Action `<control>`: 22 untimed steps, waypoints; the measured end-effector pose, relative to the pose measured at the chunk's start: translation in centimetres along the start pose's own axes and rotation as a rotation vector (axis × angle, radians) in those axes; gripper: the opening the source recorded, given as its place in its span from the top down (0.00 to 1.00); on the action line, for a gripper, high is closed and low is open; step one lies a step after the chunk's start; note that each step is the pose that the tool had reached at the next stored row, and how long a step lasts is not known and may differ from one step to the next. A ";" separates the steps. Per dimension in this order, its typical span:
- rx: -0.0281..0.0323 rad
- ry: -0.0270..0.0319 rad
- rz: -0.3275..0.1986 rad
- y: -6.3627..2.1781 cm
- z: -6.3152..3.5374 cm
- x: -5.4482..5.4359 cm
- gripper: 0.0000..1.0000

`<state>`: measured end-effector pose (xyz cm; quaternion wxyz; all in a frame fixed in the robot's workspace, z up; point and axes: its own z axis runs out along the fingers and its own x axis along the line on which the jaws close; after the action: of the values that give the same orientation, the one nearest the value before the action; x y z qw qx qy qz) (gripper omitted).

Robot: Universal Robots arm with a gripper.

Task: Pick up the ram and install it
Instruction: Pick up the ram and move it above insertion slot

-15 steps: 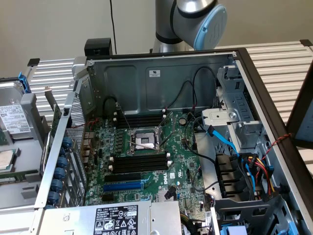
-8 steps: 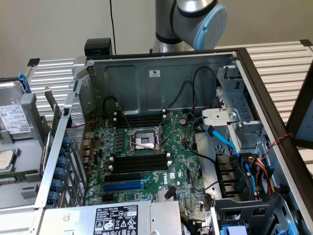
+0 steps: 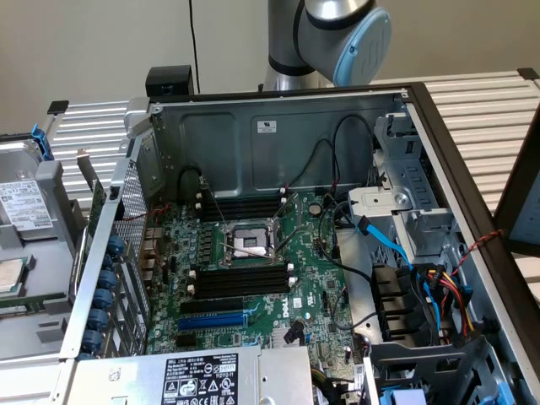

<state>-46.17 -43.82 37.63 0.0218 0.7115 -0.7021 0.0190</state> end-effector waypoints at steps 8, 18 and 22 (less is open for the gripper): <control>0.0124 0.0041 0.006 0.00 -0.51 -0.2 0.88; 0.0173 -0.0129 0.007 -0.01 -0.62 -0.2 0.88; 0.0176 -0.0145 0.007 0.00 -0.60 -0.2 0.88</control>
<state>-46.16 -43.54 38.22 0.0104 0.7092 -0.7047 0.0201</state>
